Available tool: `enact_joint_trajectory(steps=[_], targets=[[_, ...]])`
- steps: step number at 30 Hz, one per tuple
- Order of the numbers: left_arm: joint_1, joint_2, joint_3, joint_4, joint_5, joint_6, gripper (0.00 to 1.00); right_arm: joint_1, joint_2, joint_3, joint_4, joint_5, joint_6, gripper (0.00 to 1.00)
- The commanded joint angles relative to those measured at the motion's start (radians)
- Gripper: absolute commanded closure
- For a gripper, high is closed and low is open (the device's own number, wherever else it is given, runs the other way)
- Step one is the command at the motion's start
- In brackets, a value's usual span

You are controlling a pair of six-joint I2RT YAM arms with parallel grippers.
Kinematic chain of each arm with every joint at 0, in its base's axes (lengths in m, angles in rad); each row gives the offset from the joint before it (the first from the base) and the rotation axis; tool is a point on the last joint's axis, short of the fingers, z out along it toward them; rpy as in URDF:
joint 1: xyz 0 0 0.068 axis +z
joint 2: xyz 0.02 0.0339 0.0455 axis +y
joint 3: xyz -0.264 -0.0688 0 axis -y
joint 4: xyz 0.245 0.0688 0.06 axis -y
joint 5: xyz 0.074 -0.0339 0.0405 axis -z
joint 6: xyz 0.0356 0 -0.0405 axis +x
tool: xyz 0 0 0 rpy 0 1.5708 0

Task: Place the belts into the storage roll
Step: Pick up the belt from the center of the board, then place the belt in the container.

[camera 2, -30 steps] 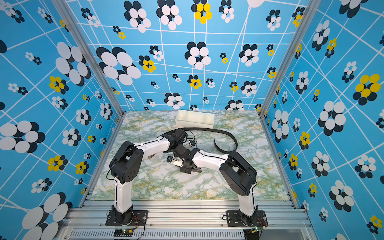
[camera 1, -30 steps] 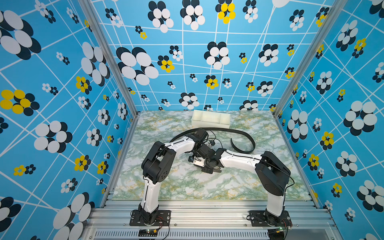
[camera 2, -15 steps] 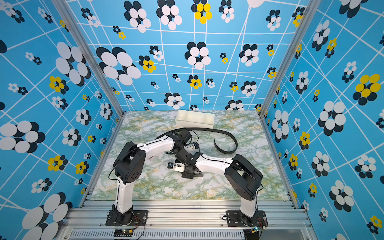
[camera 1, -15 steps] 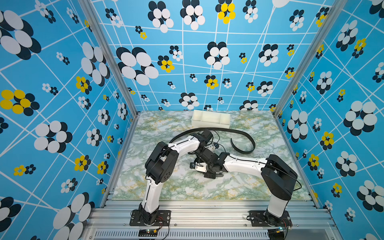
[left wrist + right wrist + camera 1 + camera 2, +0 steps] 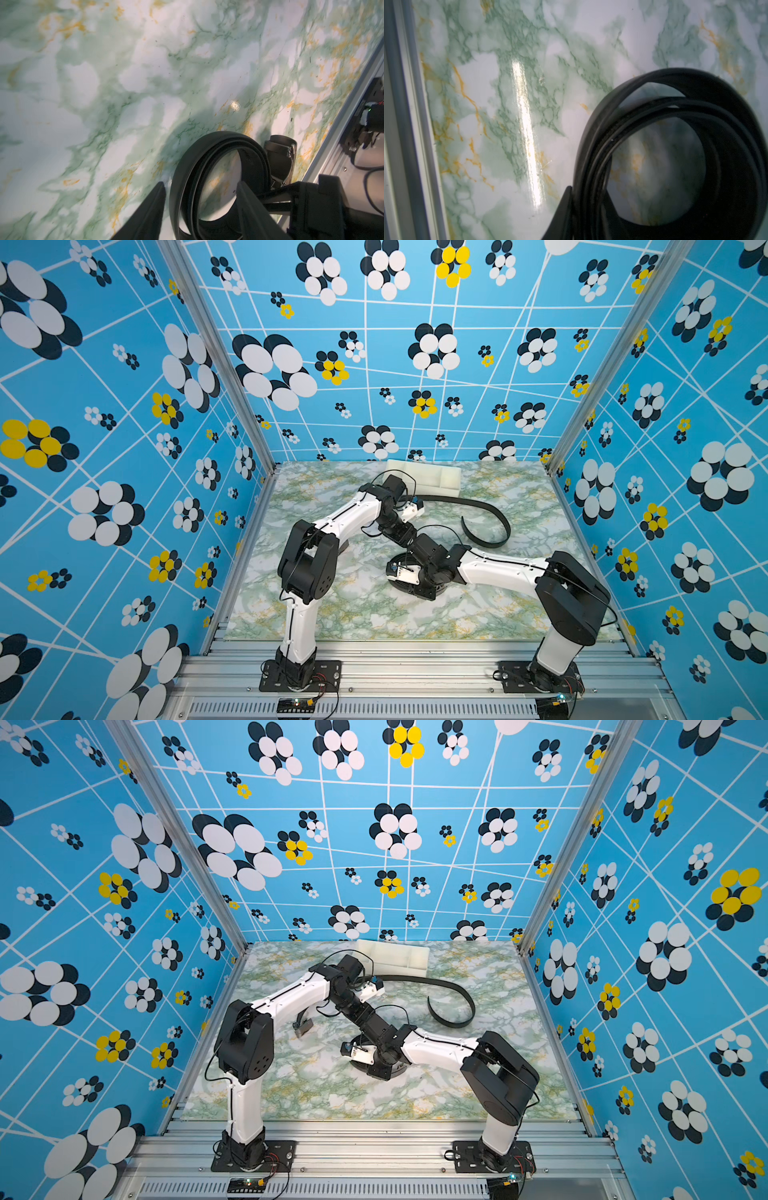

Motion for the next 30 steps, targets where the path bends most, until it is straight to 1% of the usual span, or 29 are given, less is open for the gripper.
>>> enact_joint_trajectory(steps=[1, 2, 4, 5, 7, 10, 13, 17, 19, 21, 23, 26, 30], targets=[[0.088, -0.208, -0.098, 0.23, 0.036, -0.259, 0.42, -0.056, -0.065, 0.007, 0.071, -0.183, 0.112, 1.0], [0.114, -0.248, -0.137, 0.288, 0.051, -0.317, 0.43, -0.075, -0.074, 0.012, 0.091, -0.234, 0.147, 1.0], [0.167, -0.322, -0.216, 0.366, 0.046, -0.43, 0.44, -0.122, -0.086, 0.03, 0.142, -0.349, 0.237, 1.0], [0.186, -0.347, -0.238, 0.389, 0.058, -0.461, 0.44, -0.136, -0.091, 0.035, 0.168, -0.38, 0.274, 1.0], [0.214, -0.398, -0.28, 0.402, 0.043, -0.51, 0.44, -0.168, -0.097, 0.047, 0.236, -0.442, 0.36, 1.0], [0.239, -0.46, -0.347, 0.442, 0.072, -0.54, 0.44, -0.21, -0.091, 0.063, 0.367, -0.524, 0.486, 1.0], [0.247, -0.498, -0.413, 0.461, 0.076, -0.559, 0.44, -0.246, -0.069, 0.085, 0.537, -0.541, 0.614, 1.0], [0.263, -0.522, -0.478, 0.461, 0.106, -0.578, 0.45, -0.287, 0.004, 0.161, 0.747, -0.53, 0.751, 1.0], [0.268, -0.549, -0.517, 0.459, 0.116, -0.563, 0.45, -0.313, 0.072, 0.237, 0.832, -0.525, 0.825, 1.0], [0.27, -0.578, -0.552, 0.447, 0.121, -0.544, 0.45, -0.337, 0.139, 0.312, 0.905, -0.529, 0.863, 1.0], [0.271, -0.616, -0.597, 0.435, 0.116, -0.526, 0.46, -0.36, 0.207, 0.38, 0.997, -0.501, 0.916, 1.0], [0.272, -0.681, -0.673, 0.45, 0.113, -0.534, 0.46, -0.386, 0.309, 0.493, 1.069, -0.463, 0.947, 1.0], [0.271, -0.757, -0.749, 0.454, 0.114, -0.527, 0.46, -0.391, 0.468, 0.723, 1.039, -0.451, 0.919, 1.0]])
